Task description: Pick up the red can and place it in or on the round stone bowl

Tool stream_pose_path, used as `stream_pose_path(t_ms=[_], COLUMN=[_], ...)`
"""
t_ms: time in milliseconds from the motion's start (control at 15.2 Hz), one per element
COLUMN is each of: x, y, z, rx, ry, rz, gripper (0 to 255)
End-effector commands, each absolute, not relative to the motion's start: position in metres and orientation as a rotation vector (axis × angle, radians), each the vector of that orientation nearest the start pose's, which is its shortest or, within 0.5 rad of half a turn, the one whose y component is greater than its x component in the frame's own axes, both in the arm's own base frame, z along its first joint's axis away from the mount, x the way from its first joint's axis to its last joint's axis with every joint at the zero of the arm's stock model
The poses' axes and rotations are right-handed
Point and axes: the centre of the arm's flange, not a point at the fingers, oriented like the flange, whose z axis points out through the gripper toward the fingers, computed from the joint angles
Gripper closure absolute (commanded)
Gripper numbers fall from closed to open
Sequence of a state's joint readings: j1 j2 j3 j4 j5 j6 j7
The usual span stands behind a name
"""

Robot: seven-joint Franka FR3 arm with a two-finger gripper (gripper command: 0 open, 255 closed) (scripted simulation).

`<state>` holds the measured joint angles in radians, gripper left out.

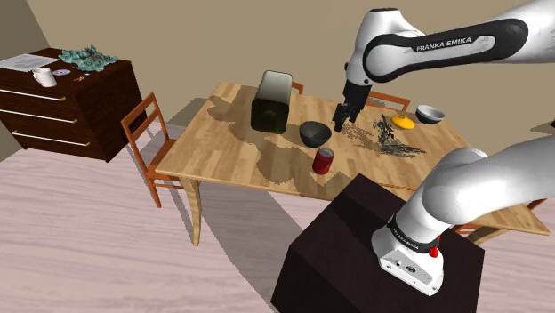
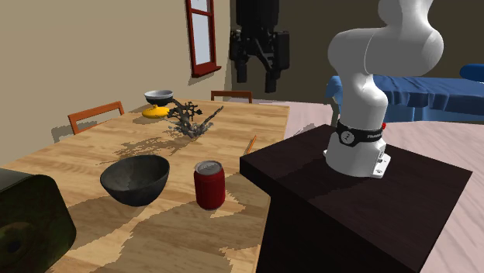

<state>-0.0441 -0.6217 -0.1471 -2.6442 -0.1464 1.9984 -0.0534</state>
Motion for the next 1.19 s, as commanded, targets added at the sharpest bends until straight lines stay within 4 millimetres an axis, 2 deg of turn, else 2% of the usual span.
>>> stream_pose_path(t_ms=[0, 1056, 1122], x=[0.351, 0.424, 0.425], y=[-0.088, -0.175, -0.176], z=[0.41, 0.233, 0.232], rx=[-3.18, -3.14, -3.14], ry=[0.051, -0.124, -0.125], rz=[0.034, -0.046, -0.046], gripper=[0, 0, 0])
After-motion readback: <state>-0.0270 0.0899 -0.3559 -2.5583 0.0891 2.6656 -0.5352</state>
